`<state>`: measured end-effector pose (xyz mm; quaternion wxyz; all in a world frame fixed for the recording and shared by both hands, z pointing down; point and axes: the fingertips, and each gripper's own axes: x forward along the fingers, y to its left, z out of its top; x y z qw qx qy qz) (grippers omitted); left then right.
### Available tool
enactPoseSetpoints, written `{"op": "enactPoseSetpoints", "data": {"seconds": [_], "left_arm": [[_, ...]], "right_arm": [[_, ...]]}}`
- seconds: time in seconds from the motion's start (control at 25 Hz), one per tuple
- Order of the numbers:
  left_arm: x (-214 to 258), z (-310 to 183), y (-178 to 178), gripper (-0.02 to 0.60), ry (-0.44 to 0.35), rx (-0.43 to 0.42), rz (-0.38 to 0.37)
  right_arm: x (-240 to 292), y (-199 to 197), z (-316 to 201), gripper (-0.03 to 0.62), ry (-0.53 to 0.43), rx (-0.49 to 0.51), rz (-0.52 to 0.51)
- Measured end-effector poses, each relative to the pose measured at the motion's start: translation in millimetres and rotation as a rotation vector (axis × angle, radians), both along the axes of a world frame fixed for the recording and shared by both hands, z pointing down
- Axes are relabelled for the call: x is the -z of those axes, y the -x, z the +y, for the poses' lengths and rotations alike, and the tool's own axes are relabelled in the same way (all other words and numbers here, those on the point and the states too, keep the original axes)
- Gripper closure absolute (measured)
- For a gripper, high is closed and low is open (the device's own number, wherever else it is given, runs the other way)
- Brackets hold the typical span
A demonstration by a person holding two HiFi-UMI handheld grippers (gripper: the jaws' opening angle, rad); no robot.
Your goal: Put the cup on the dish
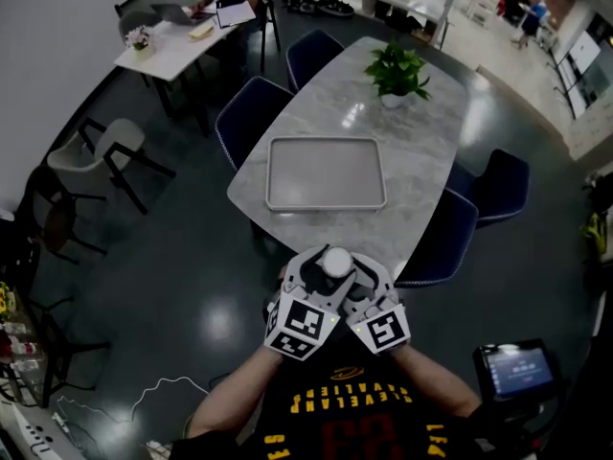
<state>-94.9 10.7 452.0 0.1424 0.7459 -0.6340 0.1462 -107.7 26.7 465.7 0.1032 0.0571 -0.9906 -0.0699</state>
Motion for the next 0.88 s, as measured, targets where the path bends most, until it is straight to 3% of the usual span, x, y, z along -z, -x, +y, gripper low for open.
{"op": "enactPoseSetpoints", "data": {"seconds": [0.28,0.88], "left_arm": [[-1.5,-8.9,19.9,0.318,0.001,-0.009,0.008],[-39.4,-54.0,65.9,0.318,0.093,-0.008,-0.016]], "right_arm": [[-1.7,19.4,-10.5,0.376,-0.046,-0.022,0.042],[-38.3,64.5,-57.2,0.376,-0.076,-0.004,0.071]]}}
